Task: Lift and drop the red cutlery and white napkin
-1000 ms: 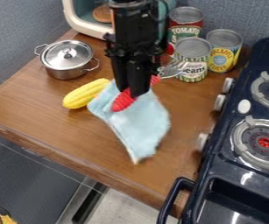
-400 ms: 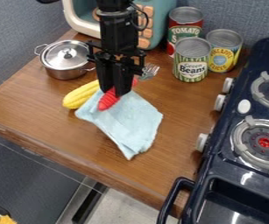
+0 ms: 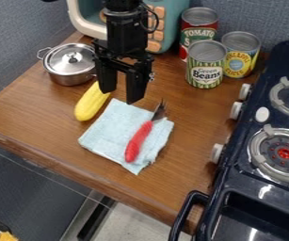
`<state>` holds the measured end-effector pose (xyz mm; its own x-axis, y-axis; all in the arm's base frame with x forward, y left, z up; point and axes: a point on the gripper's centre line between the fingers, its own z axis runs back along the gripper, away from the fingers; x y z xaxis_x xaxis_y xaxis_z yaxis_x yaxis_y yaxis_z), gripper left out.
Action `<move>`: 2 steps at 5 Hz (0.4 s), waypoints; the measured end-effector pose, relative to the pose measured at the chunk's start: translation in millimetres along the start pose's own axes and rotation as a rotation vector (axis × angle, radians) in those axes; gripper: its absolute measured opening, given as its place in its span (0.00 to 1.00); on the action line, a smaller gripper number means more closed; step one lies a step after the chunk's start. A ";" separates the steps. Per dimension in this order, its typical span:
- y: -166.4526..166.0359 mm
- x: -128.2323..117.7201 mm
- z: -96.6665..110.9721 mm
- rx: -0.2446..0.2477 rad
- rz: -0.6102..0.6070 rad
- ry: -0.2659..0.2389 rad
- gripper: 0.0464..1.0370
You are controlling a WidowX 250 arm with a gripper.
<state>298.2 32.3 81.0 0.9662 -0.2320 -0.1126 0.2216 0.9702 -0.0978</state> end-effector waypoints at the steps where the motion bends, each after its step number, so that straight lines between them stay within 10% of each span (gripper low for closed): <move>1: 2.3 0.7 0.5 0.006 -0.013 -0.009 0.97; 2: 4.8 1.1 13.4 0.027 -0.023 -0.062 0.96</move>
<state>302.1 37.6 93.7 0.9669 -0.2504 -0.0487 0.2467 0.9664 -0.0725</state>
